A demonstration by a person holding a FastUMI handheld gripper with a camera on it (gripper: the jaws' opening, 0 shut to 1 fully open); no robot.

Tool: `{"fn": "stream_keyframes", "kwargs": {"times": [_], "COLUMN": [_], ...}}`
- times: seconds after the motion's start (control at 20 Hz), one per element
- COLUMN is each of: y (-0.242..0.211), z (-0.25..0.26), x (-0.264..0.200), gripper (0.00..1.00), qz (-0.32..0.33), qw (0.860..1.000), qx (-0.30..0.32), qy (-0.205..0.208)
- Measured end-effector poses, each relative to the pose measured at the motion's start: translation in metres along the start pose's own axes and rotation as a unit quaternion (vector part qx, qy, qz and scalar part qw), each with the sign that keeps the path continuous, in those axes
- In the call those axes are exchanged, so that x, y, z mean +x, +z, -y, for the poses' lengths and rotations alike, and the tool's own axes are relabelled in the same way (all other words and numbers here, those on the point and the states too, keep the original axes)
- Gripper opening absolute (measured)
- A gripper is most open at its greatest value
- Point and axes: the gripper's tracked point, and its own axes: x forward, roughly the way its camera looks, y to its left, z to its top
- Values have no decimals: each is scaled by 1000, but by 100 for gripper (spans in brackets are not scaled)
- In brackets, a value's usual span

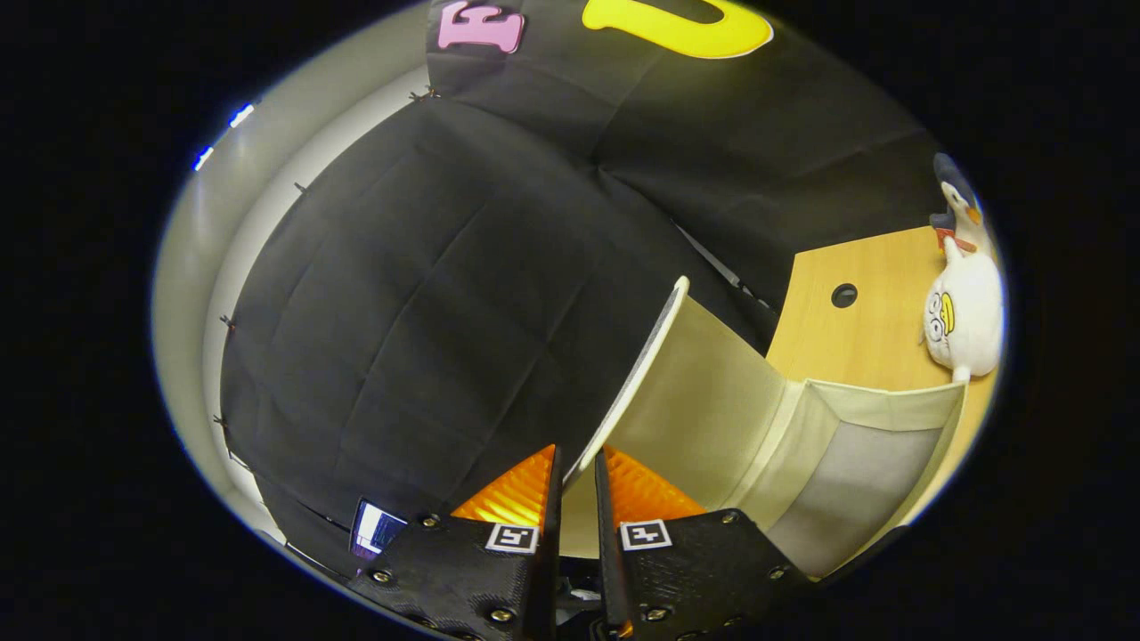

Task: Open the storage box then place both shoes into the box .Put the left shoe in first, then the right shoe, with the right side of both shoes facing outward in a uniform manner.

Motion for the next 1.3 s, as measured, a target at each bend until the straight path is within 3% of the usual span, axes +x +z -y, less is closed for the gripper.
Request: {"fn": "stream_keyframes", "kwargs": {"times": [0.2,0.25,0.35,0.45,0.55,0.6,0.65,1.05,1.3], "y": [-5,-5,-9,-6,-5,-7,-7,-3,-2], "z": [-11,-12,-14,-12,-7,-6,0,53,95], "x": [25,27,34,29,20,12,4,-73,-123], "gripper": [25,36,40,54,72,73,85,87,87], "qz": [-15,-16,-20,-20,-18,-13,-9,25,45], "qw": [1000,1000,999,998,998,998,998,994,982], "qx": [-13,-23,-42,-47,-47,-47,-47,-27,-40], "qy": [-10,-14,-21,-31,-40,-44,-50,-107,-179]}}
